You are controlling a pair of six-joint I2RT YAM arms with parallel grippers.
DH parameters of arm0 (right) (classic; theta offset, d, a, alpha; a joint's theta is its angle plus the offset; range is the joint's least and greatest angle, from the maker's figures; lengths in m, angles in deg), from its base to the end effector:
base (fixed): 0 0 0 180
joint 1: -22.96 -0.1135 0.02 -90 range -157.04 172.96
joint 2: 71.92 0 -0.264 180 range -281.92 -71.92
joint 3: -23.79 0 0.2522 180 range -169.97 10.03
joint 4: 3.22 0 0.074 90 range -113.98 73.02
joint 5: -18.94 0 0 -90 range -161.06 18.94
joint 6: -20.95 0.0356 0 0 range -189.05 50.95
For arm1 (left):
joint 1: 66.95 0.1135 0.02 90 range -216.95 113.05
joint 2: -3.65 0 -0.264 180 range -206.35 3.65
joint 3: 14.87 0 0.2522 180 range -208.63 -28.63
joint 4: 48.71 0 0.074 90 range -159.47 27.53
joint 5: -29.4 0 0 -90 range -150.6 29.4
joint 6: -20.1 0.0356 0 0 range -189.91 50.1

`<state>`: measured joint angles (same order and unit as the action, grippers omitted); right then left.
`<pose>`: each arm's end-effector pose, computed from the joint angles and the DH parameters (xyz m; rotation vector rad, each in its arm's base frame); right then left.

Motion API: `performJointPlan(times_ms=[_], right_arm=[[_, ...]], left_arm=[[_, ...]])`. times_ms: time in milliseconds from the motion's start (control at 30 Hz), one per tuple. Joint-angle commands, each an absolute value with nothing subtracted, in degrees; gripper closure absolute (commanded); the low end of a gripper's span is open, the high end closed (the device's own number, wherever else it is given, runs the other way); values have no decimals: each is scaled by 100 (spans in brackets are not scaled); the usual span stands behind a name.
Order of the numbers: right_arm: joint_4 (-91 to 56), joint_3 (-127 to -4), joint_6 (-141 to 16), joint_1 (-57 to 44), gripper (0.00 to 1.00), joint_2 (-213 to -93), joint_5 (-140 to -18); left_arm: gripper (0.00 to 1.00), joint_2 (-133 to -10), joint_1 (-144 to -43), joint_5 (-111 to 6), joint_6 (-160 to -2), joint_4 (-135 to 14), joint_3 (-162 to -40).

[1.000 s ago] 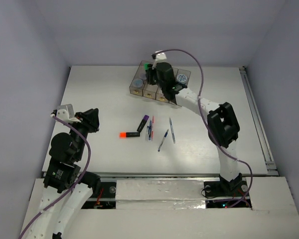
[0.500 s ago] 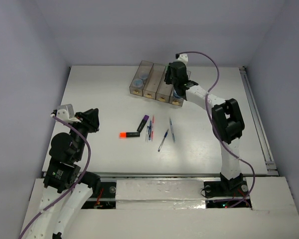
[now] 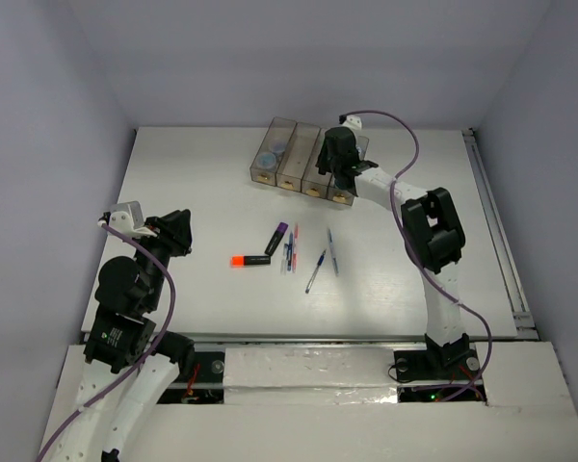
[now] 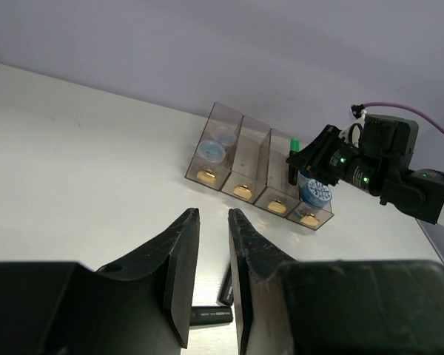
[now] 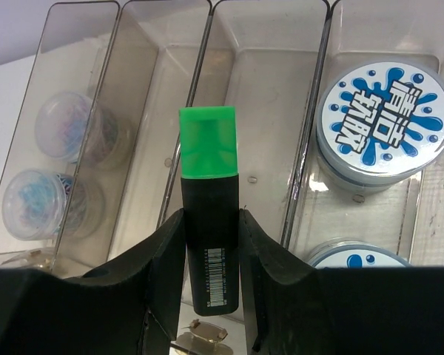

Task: Sort the stationery into containers
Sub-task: Place the pen in the storage box, then pick up the pen from the center of the board.

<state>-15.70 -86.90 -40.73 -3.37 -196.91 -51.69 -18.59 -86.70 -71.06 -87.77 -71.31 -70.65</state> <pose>0.4640 0.2164 0.2190 0.2458 2.0046 0.2629 0.0896 -0.0253 0.3735 -0.1311 1.3897 -0.4219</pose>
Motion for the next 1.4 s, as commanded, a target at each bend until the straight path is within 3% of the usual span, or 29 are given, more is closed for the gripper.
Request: performJointPlan(times_ms=[0,133,167,200,300,467,533,567,600,633,867,967,1000,1100,1333,1367], right_arm=[[-1416,-8797,-3934,-279,68,-19655,-5155],[-1390,-8771,-3969,-279,75,-19629,-5190],[-1399,-8779,-3969,-279,71,-19628,-5190],[-1442,-8797,-3969,-279,60,-19637,-5190],[-1504,-8832,-3995,-279,41,-19637,-5243],[-1408,-8683,-4188,-279,40,-19374,-5435],[-1005,-8271,-4364,-279,51,-18963,-5916],[-873,-8104,-4504,-279,62,-18821,-6163],[-576,-7929,-4610,-349,93,-18672,-6488],[-468,-7622,-4707,-402,100,-18540,-7074],[-1011,-6978,-6366,-1578,100,-17801,-9265],[-1521,-6882,-6692,-2229,83,-17783,-9803],[-1679,-6872,-6781,-2387,61,-17826,-9761],[-2136,-6933,-7159,-2801,29,-18054,-9410],[-2822,-7301,-7581,-3065,26,-18424,-9049],[-2892,-7372,-7729,-3065,21,-18520,-8875]], left_arm=[[80,-1841,-8638,-7027,-8713,-6845,-7099],[80,-1841,-8638,-7027,-8713,-6845,-7099],[80,-1841,-8638,-7027,-8722,-6845,-7099],[80,-1841,-8638,-7027,-8713,-6836,-7099],[80,-1841,-8638,-7018,-8722,-6836,-7099],[80,-1841,-8638,-7018,-8722,-6845,-7099],[80,-1850,-8638,-7018,-8722,-6836,-7108],[80,-1850,-8638,-7018,-8713,-6827,-7108],[80,-1859,-8638,-7018,-8722,-6827,-7108],[80,-1859,-8638,-7018,-8722,-6827,-7108],[82,-1859,-8638,-7053,-8713,-6827,-7108],[92,-1859,-8638,-7088,-8722,-6827,-7117],[94,-1859,-8638,-7141,-8722,-6836,-7117],[98,-1859,-8638,-7203,-8731,-6854,-7108],[92,-1824,-8638,-7141,-8748,-6845,-7108],[92,-1824,-8638,-7133,-8757,-6836,-7108]])
